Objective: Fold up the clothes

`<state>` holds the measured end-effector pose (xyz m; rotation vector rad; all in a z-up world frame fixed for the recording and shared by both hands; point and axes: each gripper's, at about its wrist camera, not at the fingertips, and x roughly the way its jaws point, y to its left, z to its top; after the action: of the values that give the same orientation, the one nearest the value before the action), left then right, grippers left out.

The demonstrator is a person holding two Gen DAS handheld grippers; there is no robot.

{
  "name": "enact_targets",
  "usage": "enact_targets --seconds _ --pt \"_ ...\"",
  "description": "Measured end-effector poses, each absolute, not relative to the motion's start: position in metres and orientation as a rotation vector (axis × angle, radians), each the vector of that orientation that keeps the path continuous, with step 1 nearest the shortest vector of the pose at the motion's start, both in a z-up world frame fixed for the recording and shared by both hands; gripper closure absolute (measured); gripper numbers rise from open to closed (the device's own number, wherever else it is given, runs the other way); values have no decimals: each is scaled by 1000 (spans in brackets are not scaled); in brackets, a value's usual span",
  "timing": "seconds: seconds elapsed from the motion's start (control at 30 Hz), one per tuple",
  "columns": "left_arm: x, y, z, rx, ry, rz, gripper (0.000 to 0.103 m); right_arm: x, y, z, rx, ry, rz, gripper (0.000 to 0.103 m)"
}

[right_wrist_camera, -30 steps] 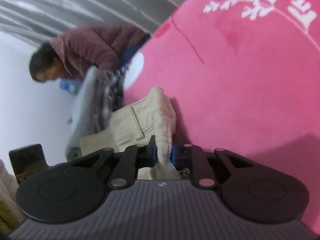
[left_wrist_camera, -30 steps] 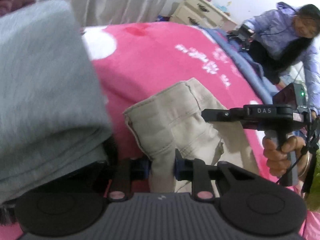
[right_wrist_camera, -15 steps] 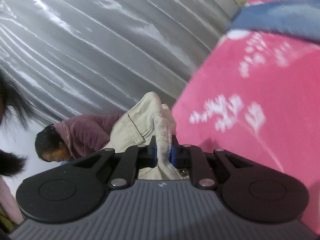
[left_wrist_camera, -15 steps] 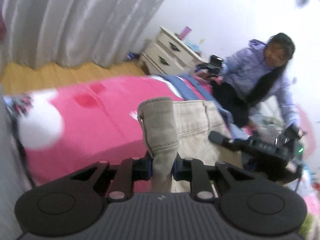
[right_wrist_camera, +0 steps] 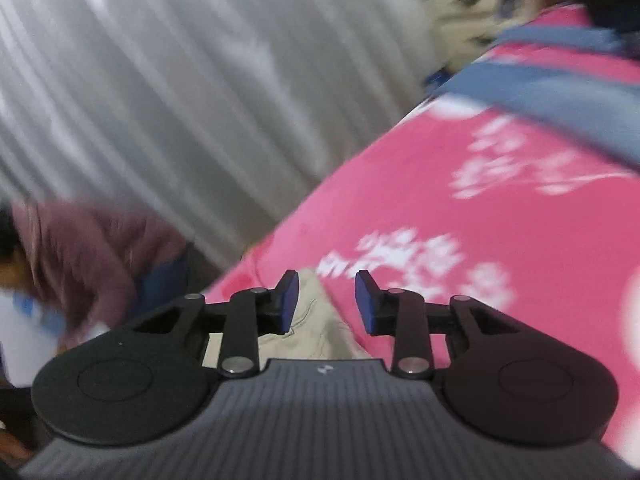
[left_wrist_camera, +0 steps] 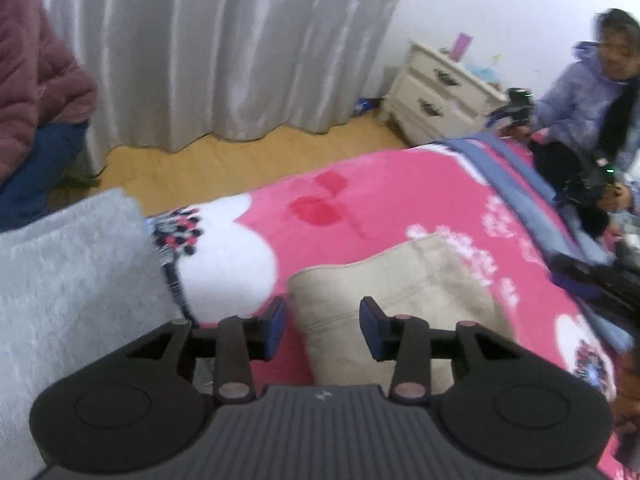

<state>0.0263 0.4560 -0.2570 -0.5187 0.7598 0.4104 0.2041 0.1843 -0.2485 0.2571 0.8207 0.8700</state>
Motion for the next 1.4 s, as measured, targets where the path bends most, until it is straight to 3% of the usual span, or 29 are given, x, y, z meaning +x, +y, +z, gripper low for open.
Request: enact_targets --seconds 0.17,0.27,0.4,0.5,0.57,0.6,0.7,0.8,0.87,0.97,1.17,1.23,1.3,1.33,1.37,1.4 --pt "38 415 -255 -468 801 190 61 101 68 -203 139 791 573 73" --pt "42 380 -262 -410 858 29 59 25 7 -199 81 867 388 73" --pt "47 343 -297 -212 976 3 59 -44 -46 -217 59 977 213 74" --pt "46 330 -320 -54 1027 43 71 -72 -70 -246 15 969 188 75" --pt "41 321 -309 2 1016 66 68 -82 -80 -266 -68 986 161 75" --pt "36 315 -301 23 1000 78 61 -89 -84 -268 -90 968 168 75" --pt "21 276 -287 30 980 47 60 -117 -107 -269 -143 905 190 75" --pt "7 225 -279 4 984 -30 59 -140 -142 -294 -245 987 76 75" --pt "-3 190 -274 -14 986 -82 59 -157 -186 -306 -156 1080 -55 75" --pt "-16 138 -266 -41 989 -159 58 -183 -253 -291 100 1034 -199 72" --pt "-52 19 -281 -42 1099 -431 58 -210 -359 -299 532 958 -406 49" --pt "-65 -9 -285 -36 1119 -502 58 -213 -378 -316 653 968 -405 49" --pt "-74 -28 -284 -57 1133 -544 58 -216 -386 -330 730 985 -385 56" --pt "-79 -36 -283 -76 1138 -569 58 -217 -387 -331 740 981 -369 78" --pt "-85 -39 -281 -94 1142 -590 58 -219 -384 -328 730 969 -349 88" --pt "-86 -44 -279 -112 1144 -612 58 -222 -380 -322 709 948 -333 88"
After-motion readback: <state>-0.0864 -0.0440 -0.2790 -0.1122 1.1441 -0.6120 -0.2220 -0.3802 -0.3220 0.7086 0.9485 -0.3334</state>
